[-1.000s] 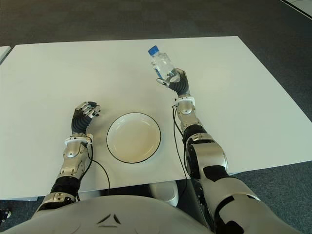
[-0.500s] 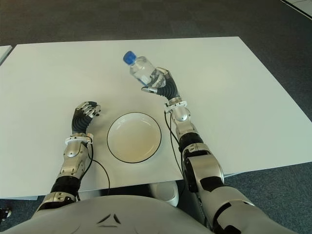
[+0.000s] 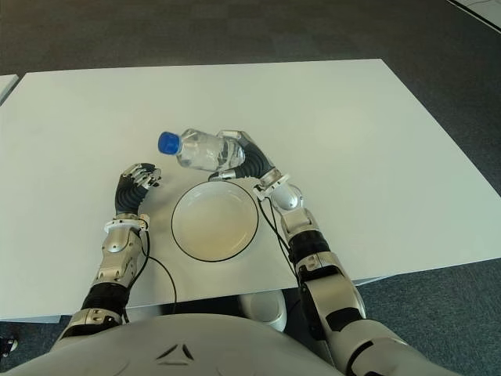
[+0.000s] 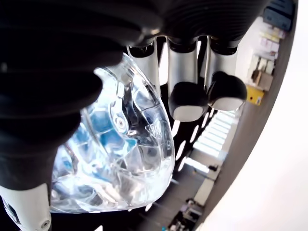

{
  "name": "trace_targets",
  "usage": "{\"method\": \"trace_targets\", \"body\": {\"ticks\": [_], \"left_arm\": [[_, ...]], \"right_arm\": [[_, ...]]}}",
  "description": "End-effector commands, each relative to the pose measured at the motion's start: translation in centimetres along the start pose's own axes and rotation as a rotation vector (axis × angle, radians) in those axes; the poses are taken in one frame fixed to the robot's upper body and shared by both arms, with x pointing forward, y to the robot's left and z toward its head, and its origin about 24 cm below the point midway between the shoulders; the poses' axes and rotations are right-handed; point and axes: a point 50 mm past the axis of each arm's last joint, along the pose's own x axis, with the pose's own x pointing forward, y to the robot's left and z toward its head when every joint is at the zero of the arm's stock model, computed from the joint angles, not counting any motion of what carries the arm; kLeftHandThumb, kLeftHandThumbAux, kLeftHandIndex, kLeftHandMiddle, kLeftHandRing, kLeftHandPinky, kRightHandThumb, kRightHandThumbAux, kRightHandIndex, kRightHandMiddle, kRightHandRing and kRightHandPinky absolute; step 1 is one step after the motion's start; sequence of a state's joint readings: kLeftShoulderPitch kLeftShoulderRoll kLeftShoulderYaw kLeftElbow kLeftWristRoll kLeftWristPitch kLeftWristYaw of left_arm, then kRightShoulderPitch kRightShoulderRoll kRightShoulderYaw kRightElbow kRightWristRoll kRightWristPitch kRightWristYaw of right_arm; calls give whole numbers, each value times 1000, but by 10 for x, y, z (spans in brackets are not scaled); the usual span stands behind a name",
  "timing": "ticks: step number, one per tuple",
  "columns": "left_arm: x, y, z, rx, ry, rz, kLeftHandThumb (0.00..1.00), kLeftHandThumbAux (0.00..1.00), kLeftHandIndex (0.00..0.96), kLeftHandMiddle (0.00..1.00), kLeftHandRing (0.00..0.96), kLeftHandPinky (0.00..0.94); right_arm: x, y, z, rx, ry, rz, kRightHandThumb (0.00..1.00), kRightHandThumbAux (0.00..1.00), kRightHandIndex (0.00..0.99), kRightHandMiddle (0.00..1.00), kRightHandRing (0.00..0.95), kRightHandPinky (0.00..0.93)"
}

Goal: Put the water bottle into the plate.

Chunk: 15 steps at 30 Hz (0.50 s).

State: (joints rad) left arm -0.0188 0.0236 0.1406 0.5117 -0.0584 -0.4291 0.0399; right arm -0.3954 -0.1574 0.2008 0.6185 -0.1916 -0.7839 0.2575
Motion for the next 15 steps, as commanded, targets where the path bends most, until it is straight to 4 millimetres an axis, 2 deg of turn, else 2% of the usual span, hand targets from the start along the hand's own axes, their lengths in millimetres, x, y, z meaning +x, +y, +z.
{"method": "trace_targets", "body": {"ticks": [1,15], "left_arm": [[-6,0,-10,-1,56,14,835,675,421,471,505,500],[-6,1,-11,-3,59,15,836,674,424,470,503,499]], "right_arm": [[-4,9,0,6,11,103,707,720,439,904,899,886],[-11,23,-4,-69,50,355,706,721,438,904,897,883]]}}
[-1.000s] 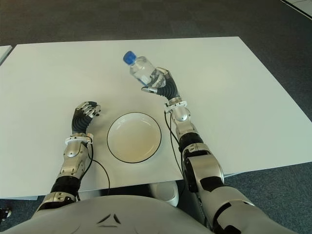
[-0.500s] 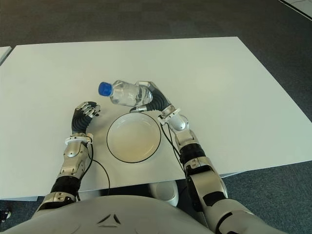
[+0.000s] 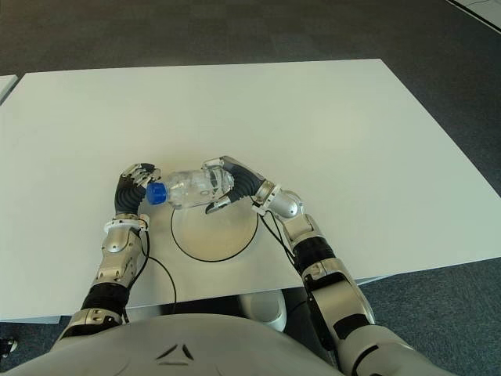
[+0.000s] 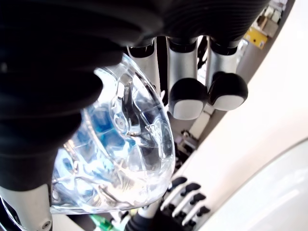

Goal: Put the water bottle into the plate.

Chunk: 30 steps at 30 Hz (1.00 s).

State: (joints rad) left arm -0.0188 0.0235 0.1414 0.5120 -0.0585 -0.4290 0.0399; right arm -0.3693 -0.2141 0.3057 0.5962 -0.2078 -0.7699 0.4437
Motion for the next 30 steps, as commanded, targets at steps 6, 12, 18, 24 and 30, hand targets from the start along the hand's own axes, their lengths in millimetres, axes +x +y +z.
{"method": "trace_targets", "body": {"ticks": [6,12,18,24,30], "left_arm": [[-6,1,-11,2,58,15,835,675,420,471,501,498],[-6,1,-10,7,55,12,835,675,420,470,498,498],[-6,0,-10,14,55,9,835,675,420,471,502,500],[-6,0,-10,9,57,9,835,675,421,470,497,497],[-6,1,-10,8,55,7,834,675,421,471,501,501]], "right_arm": [[-11,-3,1,-124,89,162,707,721,440,874,865,846],[-14,-6,8,-220,155,266,706,723,440,861,849,840],[-15,-9,15,-294,223,329,706,724,440,854,844,841],[-17,-13,21,-347,284,343,706,725,439,851,845,844],[-19,-17,30,-418,316,308,706,727,439,854,849,841]]}}
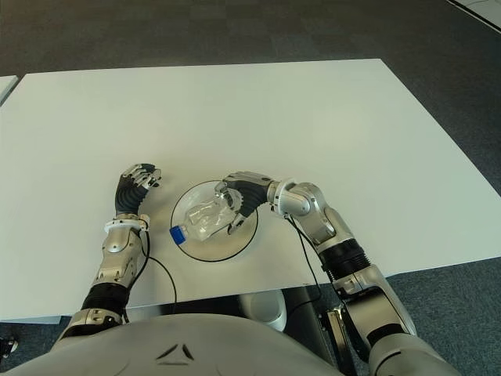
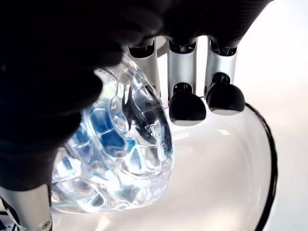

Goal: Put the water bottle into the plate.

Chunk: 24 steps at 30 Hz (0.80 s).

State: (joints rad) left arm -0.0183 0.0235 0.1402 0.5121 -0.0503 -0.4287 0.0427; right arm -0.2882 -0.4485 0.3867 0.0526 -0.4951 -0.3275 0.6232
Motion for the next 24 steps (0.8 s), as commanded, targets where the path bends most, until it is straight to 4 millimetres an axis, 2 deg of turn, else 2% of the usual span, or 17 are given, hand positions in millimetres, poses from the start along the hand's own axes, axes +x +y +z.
{"method": "trace_targets", "body": {"ticks": [1,5,11,13,14,16,19,21,24], "left_arm": [[-6,1,-10,2,54,8,834,675,420,472,503,501],[-6,2,-10,2,52,8,834,676,417,473,506,499],[-6,2,-10,1,53,9,834,675,421,470,502,496],[-6,2,-10,1,54,9,835,675,423,469,504,499],[-6,2,-10,0,55,9,835,675,423,469,504,500],[-6,2,-11,-3,57,11,835,675,424,469,504,501],[-6,2,-11,-8,58,14,835,675,423,470,504,501],[-6,2,-11,-9,58,15,835,675,422,471,504,501],[-6,2,-11,-9,57,17,835,675,421,472,504,502]], "right_arm": [[-5,-5,5,-43,36,-29,705,727,439,851,848,838],[-10,-10,8,-97,64,-40,704,727,438,839,839,827],[-14,-12,10,-111,100,-95,697,728,431,735,748,727],[-15,-12,10,-110,102,-111,691,728,422,596,634,635],[-16,-12,10,-111,101,-117,690,728,421,577,618,622],[-18,-12,10,-118,90,-124,685,730,412,422,459,490],[-19,-12,11,-139,79,-118,681,731,406,309,341,387],[-19,-13,11,-149,75,-114,489,727,246,206,242,304],[-19,-13,11,-167,66,-107,393,713,131,100,149,232]]}}
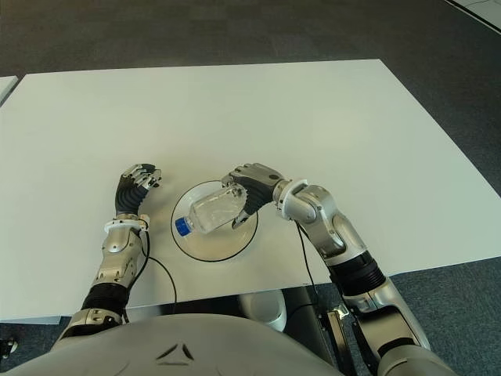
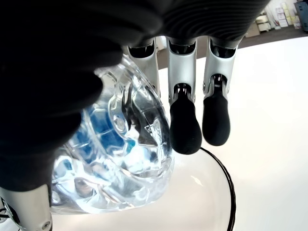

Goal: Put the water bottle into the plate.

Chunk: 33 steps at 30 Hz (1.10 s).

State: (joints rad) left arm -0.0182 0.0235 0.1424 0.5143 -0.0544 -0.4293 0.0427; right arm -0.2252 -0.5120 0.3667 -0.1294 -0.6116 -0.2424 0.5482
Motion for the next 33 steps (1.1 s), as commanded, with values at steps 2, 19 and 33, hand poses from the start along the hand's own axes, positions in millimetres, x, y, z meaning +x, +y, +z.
{"method": "trace_targets", "body": {"ticks": [2,19,33], "left_arm": [[-6,1,-10,-5,55,13,834,675,420,473,504,502],[-6,2,-10,-4,46,8,834,675,420,471,498,498],[-7,2,-10,-14,49,13,834,676,418,472,502,500]], "right_arm": [[-1,-4,1,-43,-42,-20,357,695,73,53,85,154],[0,1,1,-24,-181,-92,421,291,0,0,0,0],[2,6,2,21,-204,-132,415,181,0,0,0,0]]}}
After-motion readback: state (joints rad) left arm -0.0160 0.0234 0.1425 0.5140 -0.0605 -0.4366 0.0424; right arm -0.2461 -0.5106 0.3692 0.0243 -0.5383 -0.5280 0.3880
